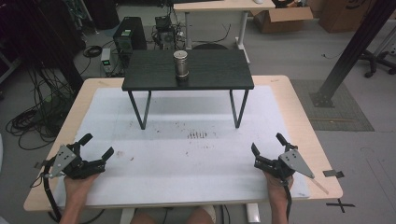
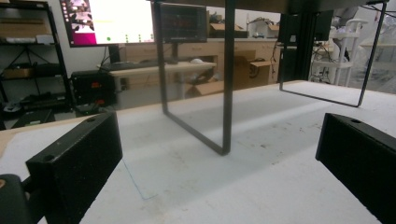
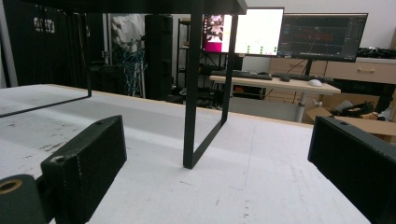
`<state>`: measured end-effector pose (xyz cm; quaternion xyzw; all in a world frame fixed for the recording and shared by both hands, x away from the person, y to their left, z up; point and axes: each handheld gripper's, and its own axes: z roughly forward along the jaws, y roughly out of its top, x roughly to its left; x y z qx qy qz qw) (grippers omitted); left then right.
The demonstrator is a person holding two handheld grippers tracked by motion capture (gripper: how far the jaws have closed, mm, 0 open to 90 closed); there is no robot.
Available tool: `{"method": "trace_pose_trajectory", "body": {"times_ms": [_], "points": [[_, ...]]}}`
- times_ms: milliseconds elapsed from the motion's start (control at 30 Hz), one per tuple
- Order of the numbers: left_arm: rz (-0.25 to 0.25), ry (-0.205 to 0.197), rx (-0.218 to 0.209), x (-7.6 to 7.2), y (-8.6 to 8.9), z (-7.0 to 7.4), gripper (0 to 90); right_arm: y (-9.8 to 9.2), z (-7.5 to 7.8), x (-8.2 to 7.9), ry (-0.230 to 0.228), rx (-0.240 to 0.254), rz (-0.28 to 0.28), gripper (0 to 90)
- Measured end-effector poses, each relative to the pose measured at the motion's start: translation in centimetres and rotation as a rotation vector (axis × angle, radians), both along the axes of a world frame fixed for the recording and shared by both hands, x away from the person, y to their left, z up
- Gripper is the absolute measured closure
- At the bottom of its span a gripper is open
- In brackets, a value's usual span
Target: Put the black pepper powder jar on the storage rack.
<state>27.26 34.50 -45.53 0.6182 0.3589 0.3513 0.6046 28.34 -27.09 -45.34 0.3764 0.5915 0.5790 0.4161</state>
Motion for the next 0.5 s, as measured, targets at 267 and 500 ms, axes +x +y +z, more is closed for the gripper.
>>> {"method": "trace_pose_trajectory", "body": {"times_ms": [267,500], "points": [[0.0,0.0,-0.003,0.0,0.03,-0.01,1.1,0.0,0.0,0.0,0.0,0.001,0.0,4.2],[0.001,-0.003,0.0,-0.03,0.01,-0.01,0.2,-0.01,-0.01,-0.02,-0.003,0.001,-0.002,4.2]]}}
